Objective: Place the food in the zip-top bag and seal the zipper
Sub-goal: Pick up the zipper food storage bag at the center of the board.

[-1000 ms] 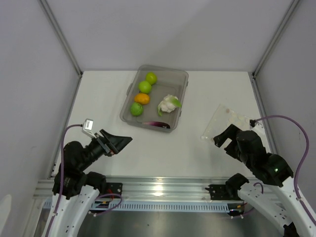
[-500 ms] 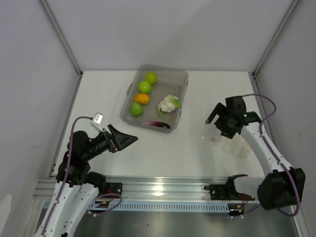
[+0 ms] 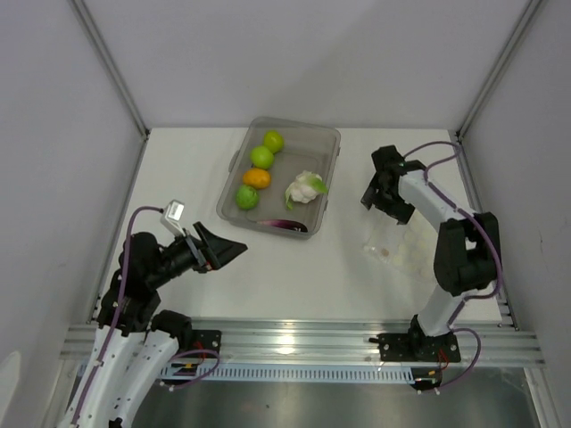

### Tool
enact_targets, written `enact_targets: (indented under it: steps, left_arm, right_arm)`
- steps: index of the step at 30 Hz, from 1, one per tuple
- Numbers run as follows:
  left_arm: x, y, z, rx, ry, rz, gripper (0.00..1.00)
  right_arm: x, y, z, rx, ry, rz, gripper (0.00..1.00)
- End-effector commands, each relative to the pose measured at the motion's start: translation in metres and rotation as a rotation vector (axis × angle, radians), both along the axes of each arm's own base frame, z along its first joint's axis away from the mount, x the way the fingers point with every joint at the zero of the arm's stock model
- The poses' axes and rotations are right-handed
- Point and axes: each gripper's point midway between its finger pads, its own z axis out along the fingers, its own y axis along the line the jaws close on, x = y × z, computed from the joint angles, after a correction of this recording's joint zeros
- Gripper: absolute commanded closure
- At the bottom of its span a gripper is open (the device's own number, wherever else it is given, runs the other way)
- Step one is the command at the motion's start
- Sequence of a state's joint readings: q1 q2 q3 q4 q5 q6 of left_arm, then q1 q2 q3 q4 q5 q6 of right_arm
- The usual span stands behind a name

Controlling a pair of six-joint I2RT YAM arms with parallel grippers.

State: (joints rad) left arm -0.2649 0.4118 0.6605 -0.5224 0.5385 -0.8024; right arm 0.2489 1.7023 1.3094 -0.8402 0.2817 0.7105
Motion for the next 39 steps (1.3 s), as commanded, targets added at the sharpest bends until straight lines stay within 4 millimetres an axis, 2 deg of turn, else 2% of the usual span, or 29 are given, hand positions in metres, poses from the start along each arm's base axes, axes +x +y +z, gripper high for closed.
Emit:
enact_targets:
  steps: [1, 3, 4, 6, 7, 8, 11, 15, 19, 20, 27, 32, 39]
  left_arm:
    - [0.003, 0.002, 0.01, 0.002, -0.064, 0.011, 0.01]
    - [0.004, 0.0, 0.007, -0.005, -0.051, -0.001, 0.01]
    - [0.004, -0.001, 0.007, -0.008, -0.047, -0.007, 0.0]
    - [0.005, -0.004, 0.006, -0.013, -0.037, -0.022, 0.01]
    - [0.005, -0.004, 0.005, -0.013, -0.034, -0.025, 0.01]
    - [0.006, -0.004, 0.007, -0.013, -0.043, -0.024, 0.01]
    - [0.007, -0.004, 0.007, -0.009, -0.053, -0.024, 0.01]
    - [0.008, -0.005, 0.006, -0.002, -0.05, -0.032, 0.01]
    - [0.01, -0.004, 0.001, 0.016, -0.047, -0.03, 0.0]
    - [0.01, -0.004, 0.0, 0.018, -0.048, -0.03, 0.0]
    - [0.011, -0.006, -0.004, 0.015, -0.041, -0.039, 0.01]
    - [0.01, -0.005, -0.004, 0.018, -0.053, -0.038, 0.01]
    - [0.01, -0.006, -0.007, 0.018, -0.046, -0.048, 0.0]
  right_arm:
    - [0.03, -0.021, 0.011, -0.19, -0.014, -0.063, 0.04]
    - [0.032, -0.024, 0.008, -0.247, 0.031, -0.058, 0.04]
    - [0.036, -0.028, -0.001, -0.302, 0.061, -0.06, 0.04]
    - [0.042, -0.031, 0.003, -0.347, 0.08, -0.068, 0.04]
    - [0.043, -0.035, -0.006, -0.388, 0.109, -0.077, 0.04]
    - [0.044, -0.036, -0.002, -0.402, 0.119, -0.082, 0.05]
    - [0.045, -0.036, -0.015, -0.426, 0.164, -0.074, 0.08]
    - [0.043, -0.041, -0.019, -0.461, 0.169, -0.09, 0.11]
    - [0.041, -0.042, -0.025, -0.456, 0.194, -0.068, 0.32]
    - [0.042, -0.042, -0.023, -0.457, 0.19, -0.066, 0.42]
    - [0.042, -0.04, -0.034, -0.442, 0.2, -0.046, 0.41]
    - [0.048, -0.035, -0.03, -0.43, 0.17, -0.036, 0.4]
    - [0.047, -0.035, -0.042, -0.436, 0.207, -0.029, 0.39]
